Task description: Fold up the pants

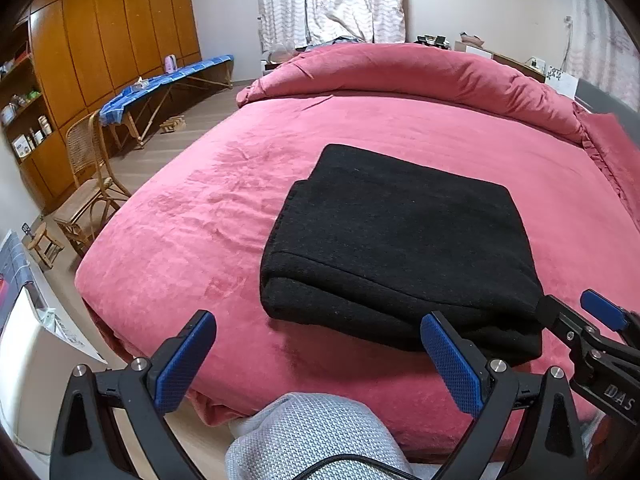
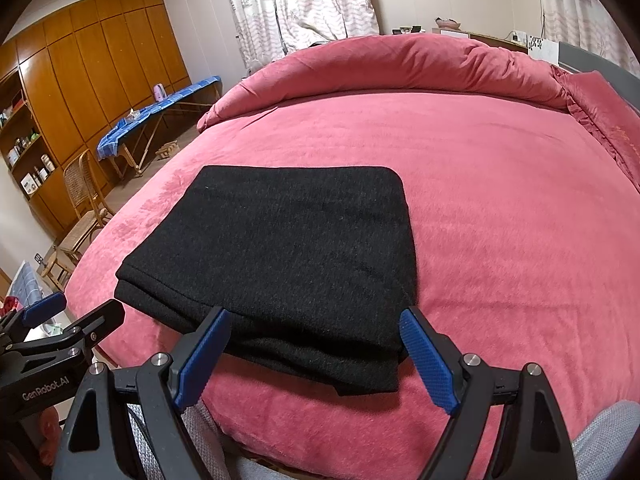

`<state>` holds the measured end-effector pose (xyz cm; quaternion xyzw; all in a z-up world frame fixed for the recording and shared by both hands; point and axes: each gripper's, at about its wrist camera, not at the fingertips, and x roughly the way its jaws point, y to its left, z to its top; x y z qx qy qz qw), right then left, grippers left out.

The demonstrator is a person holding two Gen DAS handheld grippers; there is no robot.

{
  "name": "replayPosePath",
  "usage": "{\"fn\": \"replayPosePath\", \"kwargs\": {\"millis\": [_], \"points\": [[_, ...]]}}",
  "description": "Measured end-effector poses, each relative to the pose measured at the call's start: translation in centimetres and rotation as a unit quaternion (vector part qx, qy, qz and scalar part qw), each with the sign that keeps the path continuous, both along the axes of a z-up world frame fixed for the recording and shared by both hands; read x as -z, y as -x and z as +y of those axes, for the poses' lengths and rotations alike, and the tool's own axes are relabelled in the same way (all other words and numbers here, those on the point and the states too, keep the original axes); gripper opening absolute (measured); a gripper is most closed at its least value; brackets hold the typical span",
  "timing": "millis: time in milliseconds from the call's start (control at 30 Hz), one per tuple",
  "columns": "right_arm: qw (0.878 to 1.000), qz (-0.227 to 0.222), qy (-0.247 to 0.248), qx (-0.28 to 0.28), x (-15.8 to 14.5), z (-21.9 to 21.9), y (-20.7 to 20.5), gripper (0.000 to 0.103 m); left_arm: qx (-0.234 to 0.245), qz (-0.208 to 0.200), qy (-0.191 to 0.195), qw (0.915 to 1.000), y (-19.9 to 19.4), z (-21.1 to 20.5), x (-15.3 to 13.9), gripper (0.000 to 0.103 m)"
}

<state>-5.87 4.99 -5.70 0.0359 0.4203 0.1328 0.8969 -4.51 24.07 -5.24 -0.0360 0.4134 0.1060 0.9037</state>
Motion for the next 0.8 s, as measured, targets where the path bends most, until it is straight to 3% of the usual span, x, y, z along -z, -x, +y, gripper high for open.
{"fn": "replayPosePath", "kwargs": {"millis": [800], "points": [[1.000,0.003,-0.004,0.001,0.03,0.17,0.03,0.088,0.015,0.005,0.004,0.9999,0.14,-0.58,0.08,0.103]]}}
